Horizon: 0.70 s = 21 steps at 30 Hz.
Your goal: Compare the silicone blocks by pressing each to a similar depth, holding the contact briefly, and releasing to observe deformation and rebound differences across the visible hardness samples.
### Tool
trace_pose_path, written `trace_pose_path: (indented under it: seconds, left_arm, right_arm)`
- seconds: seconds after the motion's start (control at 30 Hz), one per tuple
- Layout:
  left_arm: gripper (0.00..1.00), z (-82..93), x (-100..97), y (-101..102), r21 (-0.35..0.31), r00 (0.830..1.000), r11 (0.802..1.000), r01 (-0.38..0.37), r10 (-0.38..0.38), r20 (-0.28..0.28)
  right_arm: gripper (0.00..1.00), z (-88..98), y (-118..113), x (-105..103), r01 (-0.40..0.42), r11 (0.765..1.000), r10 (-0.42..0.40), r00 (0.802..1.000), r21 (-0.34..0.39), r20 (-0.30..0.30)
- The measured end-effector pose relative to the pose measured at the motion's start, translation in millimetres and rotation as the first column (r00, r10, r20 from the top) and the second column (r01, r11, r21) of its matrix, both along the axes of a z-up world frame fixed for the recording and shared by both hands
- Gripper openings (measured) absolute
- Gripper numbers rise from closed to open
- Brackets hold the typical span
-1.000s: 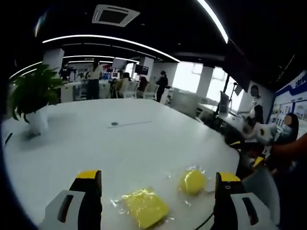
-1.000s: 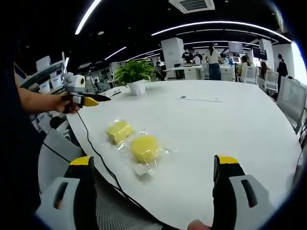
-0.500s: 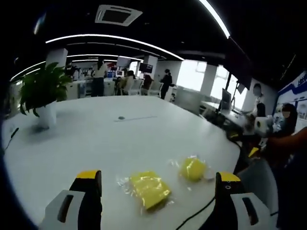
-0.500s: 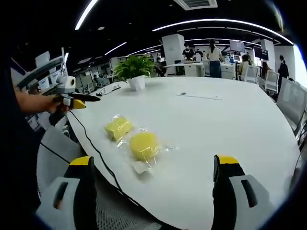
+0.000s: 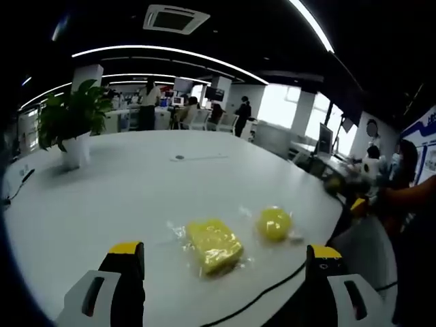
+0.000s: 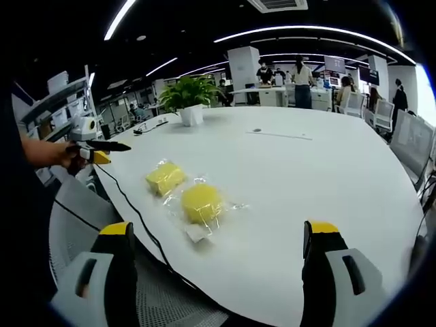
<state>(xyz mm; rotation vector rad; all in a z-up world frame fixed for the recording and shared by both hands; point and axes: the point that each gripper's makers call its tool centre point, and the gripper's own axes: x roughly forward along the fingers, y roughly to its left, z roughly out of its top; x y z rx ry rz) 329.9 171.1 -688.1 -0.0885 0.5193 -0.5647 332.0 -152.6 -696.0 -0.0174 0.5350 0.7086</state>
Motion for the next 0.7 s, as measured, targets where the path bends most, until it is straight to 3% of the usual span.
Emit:
trace_pose_path:
  seconds: [0.23, 0.7]
  left_arm:
    - [1.0, 0.0, -7.4, 3.5, -0.017, 1.0, 1.0, -0.021, 0.021, 0.003]
    - [1.0, -2.0, -9.9, -0.5, -0.021, 1.0, 1.0, -0.018, 0.018, -0.006]
  right_arm:
    - [0.96, 2.1, 0.6, -4.6, 0.001, 1.0, 0.0, 1.0, -0.025, 0.027]
    - [0.97, -0.8, -6.3, -5.3, 0.037, 0.999, -0.037, 0.999, -0.026, 0.013]
